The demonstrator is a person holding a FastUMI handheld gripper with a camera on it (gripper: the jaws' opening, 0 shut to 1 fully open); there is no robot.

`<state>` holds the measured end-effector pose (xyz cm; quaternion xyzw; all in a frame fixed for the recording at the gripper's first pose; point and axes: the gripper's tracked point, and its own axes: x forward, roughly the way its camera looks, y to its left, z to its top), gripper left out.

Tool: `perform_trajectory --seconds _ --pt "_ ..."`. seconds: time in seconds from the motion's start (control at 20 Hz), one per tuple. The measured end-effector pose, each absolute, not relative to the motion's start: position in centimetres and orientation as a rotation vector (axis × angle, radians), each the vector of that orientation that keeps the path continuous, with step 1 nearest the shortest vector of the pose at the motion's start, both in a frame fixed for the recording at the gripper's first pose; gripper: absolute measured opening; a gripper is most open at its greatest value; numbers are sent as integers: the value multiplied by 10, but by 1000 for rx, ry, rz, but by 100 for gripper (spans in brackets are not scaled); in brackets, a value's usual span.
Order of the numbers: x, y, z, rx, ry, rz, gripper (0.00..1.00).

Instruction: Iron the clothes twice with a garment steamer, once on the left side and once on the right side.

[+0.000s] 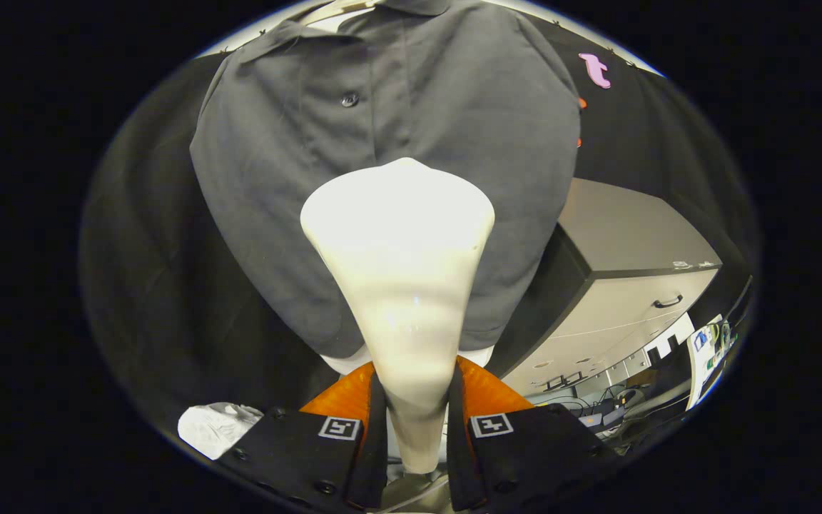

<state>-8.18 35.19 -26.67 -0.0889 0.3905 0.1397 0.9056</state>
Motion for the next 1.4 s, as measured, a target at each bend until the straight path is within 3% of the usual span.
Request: perform_trajectory --seconds 0.7,1.05,1.4 --pt "-72 282 -84 -54 462 245 42" --pt "-76 253 -39 -37 359 225 42" --pt "-70 244 -41 -32 365 207 42"
